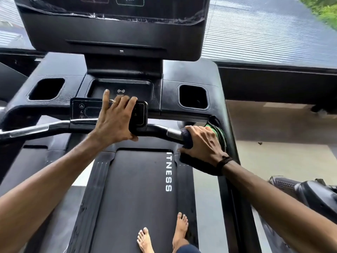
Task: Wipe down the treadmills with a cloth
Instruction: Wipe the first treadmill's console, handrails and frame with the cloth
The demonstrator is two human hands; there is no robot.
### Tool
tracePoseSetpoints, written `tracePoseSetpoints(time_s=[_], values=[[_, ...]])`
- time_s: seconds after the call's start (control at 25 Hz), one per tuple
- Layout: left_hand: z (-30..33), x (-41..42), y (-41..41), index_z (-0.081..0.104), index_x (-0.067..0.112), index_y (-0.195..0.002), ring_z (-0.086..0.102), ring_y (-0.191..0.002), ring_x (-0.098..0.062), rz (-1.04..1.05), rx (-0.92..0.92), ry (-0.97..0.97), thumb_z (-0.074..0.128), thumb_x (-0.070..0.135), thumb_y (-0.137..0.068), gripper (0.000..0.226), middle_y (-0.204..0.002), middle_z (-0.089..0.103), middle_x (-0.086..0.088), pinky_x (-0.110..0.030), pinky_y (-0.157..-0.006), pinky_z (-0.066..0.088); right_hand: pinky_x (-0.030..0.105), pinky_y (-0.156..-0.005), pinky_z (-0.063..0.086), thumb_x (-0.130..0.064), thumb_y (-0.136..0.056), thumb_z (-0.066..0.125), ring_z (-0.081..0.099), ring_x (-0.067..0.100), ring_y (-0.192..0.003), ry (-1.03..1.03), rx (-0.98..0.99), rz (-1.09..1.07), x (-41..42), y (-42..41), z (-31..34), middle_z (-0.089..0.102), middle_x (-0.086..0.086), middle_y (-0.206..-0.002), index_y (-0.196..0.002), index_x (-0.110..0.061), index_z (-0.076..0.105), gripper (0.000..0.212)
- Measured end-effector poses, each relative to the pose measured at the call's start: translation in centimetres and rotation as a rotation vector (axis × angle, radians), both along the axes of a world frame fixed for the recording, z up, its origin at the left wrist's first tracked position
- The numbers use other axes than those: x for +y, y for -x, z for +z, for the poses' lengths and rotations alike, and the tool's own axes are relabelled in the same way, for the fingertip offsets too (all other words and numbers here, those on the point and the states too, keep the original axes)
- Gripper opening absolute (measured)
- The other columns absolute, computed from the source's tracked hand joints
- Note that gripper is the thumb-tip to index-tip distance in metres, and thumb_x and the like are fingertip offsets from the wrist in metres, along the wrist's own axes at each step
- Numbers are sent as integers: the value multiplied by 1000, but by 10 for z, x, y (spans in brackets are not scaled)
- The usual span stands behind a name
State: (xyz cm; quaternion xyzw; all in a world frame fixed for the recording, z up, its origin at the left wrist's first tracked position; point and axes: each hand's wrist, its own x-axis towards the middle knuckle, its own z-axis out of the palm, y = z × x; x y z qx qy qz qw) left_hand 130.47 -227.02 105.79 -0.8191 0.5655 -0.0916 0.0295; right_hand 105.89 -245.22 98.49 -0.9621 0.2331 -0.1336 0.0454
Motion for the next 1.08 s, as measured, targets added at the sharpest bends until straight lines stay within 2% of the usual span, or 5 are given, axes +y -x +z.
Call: tracePoseSetpoints(time_s=[0.4, 0.48, 0.68, 0.88, 1.08], values=[[-4, -1, -2, 33, 8, -140, 48, -125, -34, 23, 3, 12, 87, 69, -29, 137, -129, 50, -11, -53, -117, -5, 40, -74, 43, -49, -63, 78, 62, 28, -74, 238, 1, -139, 81, -104, 12, 65, 5, -82, -93, -15, 60, 49], [-3, -2, -2, 34, 8, -140, 48, -124, -34, 25, -4, 11, 87, 68, -30, 136, -128, 51, -11, -55, -116, -2, 39, -74, 41, -47, -66, 76, 64, 29, -79, 90, 100, -68, 79, -117, 28, 67, 6, -86, -93, -15, 59, 45], [5, -6, 8, 30, 10, -141, 48, -124, -33, 93, -42, -67, 86, 69, -30, 137, -127, 51, -11, -57, -116, 7, 31, -72, 48, -69, -47, 86, 64, 22, -83, -612, 416, 70, 38, -130, 71, 69, -3, -91, -99, -23, 68, 72], [9, -10, 12, 25, 14, -144, 49, -124, -32, 133, -74, -130, 85, 72, -34, 138, -129, 51, -11, -56, -117, 8, 39, -67, 43, -53, -65, 75, 65, 30, -74, 166, -54, -21, 67, -86, 9, 66, 5, -84, -101, -15, 60, 54], [11, -7, 15, 23, 12, -144, 51, -122, -31, 142, -112, -156, 82, 76, -35, 139, -129, 51, -11, -55, -117, 11, 39, -77, 44, -70, -59, 75, 64, 31, -95, -316, 303, 34, 17, -53, 42, 71, 3, -101, -101, -27, 58, 63]])
